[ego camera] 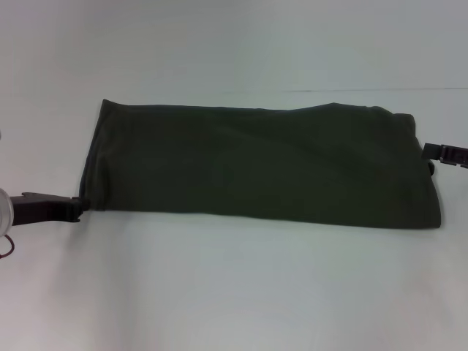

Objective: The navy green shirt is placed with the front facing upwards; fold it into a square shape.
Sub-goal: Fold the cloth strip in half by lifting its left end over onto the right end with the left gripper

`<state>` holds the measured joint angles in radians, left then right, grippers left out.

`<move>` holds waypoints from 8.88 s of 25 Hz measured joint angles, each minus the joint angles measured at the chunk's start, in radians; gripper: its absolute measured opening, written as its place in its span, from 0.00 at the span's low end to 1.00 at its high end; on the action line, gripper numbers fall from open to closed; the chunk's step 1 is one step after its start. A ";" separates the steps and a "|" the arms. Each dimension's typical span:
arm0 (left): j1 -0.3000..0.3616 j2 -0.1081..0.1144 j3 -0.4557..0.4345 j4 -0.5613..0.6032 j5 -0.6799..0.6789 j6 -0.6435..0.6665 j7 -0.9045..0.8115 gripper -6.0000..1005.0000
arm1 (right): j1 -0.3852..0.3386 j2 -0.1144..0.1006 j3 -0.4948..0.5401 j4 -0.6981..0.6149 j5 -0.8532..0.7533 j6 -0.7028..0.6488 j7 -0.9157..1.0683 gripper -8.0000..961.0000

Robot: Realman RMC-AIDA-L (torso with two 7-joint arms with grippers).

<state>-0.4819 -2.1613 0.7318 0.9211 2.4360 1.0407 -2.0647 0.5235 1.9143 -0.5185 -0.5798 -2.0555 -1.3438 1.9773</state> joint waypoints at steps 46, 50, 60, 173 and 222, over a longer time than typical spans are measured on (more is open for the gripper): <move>0.001 0.004 -0.016 0.063 0.047 0.007 -0.026 0.00 | 0.009 -0.001 -0.011 0.034 -0.208 0.072 0.124 0.75; 0.000 0.005 -0.016 0.062 0.047 0.005 -0.026 0.00 | 0.014 0.009 -0.013 0.038 -0.215 0.093 0.124 0.75; 0.000 0.005 -0.014 0.061 0.047 0.001 -0.026 0.00 | 0.034 0.029 -0.024 0.065 -0.216 0.145 0.116 0.74; 0.021 0.027 -0.170 -0.072 -0.191 0.226 -0.473 0.67 | 0.105 0.026 -0.009 -0.068 0.020 0.080 -0.034 0.97; -0.016 0.043 -0.158 -0.146 -0.140 0.154 -0.672 0.67 | 0.099 0.021 0.000 -0.068 0.028 0.069 -0.033 0.97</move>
<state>-0.4982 -2.1183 0.5740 0.7751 2.2959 1.1946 -2.7364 0.6224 1.9356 -0.5184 -0.6474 -2.0277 -1.2751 1.9448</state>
